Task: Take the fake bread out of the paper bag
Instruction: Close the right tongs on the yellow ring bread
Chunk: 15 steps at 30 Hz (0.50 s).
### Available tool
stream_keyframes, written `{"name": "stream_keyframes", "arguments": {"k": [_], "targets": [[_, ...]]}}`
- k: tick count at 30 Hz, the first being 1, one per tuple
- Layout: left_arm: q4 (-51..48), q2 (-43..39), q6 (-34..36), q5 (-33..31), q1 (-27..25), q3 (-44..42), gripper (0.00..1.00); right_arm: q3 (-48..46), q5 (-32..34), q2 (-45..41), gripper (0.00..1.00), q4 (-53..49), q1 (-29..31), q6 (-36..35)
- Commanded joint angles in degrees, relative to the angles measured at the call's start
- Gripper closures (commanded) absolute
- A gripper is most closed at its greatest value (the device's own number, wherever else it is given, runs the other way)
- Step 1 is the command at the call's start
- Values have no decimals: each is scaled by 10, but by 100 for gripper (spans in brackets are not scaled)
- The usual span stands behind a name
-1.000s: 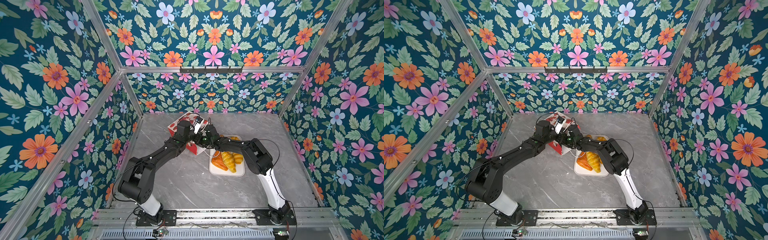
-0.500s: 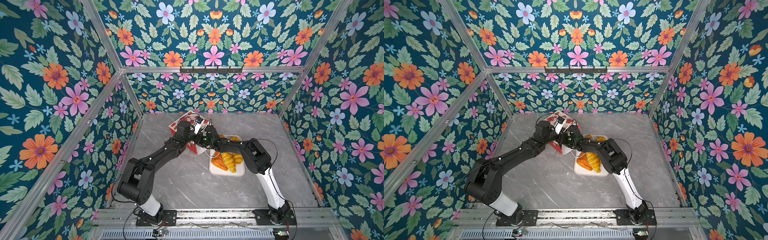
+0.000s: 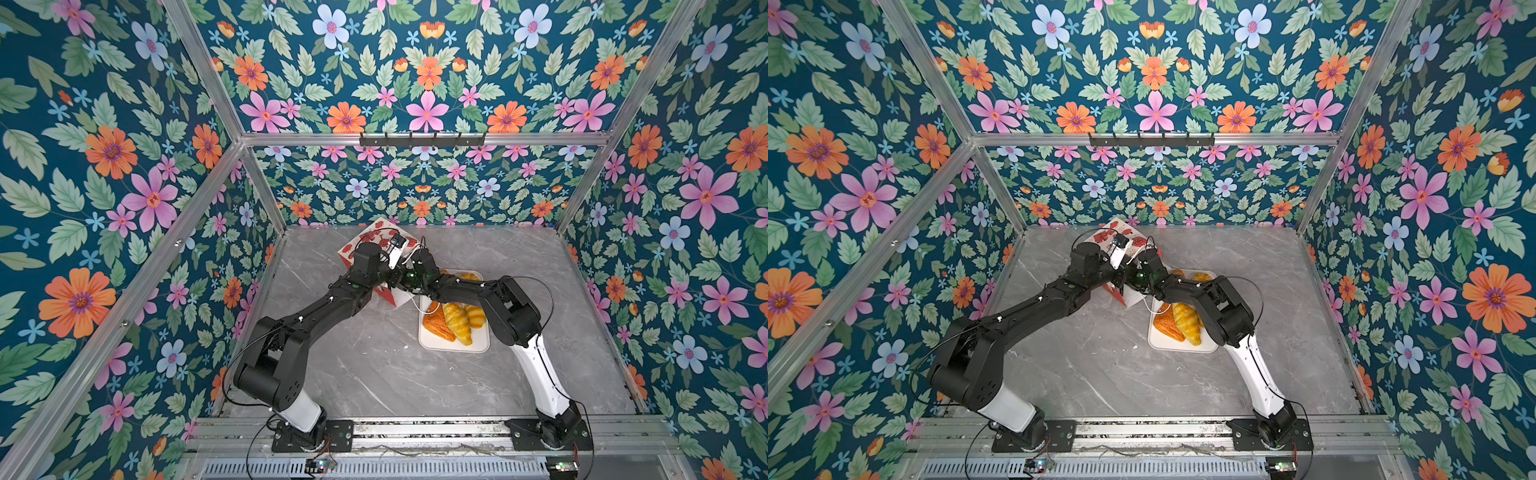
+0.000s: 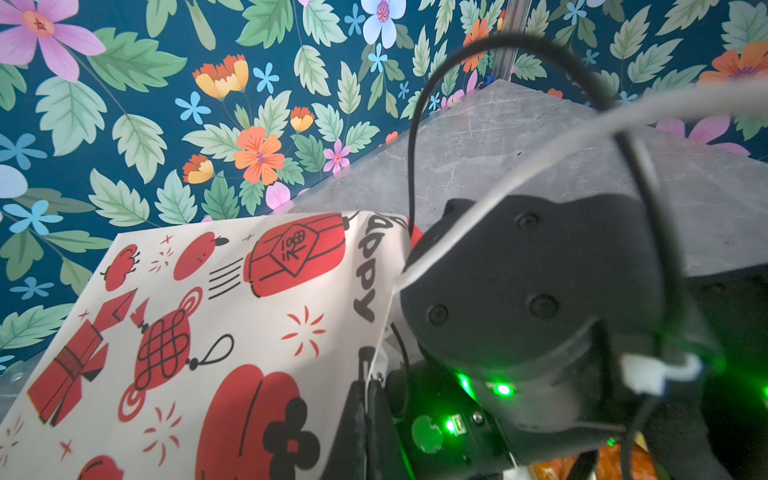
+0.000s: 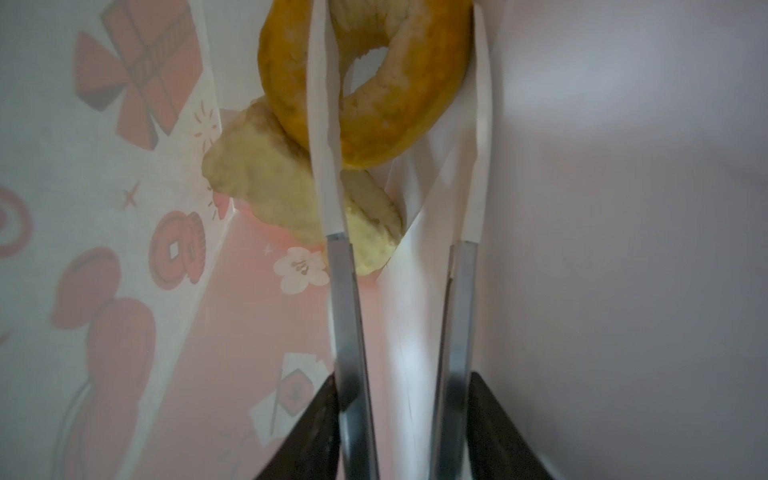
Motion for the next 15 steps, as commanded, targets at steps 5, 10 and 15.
{"name": "stream_keyframes", "arguments": {"k": [5,10,15], "targets": [[9,-5,-1,16,-2,-1,100,-6,-27,-2,63,28,-4,12],[9,-3,2,13,-2,-1,100,-26,-43,-10,67,36,-8,13],[8,-3,4,11,-2,-1,100,-43,-57,-19,71,42,-12,14]]}}
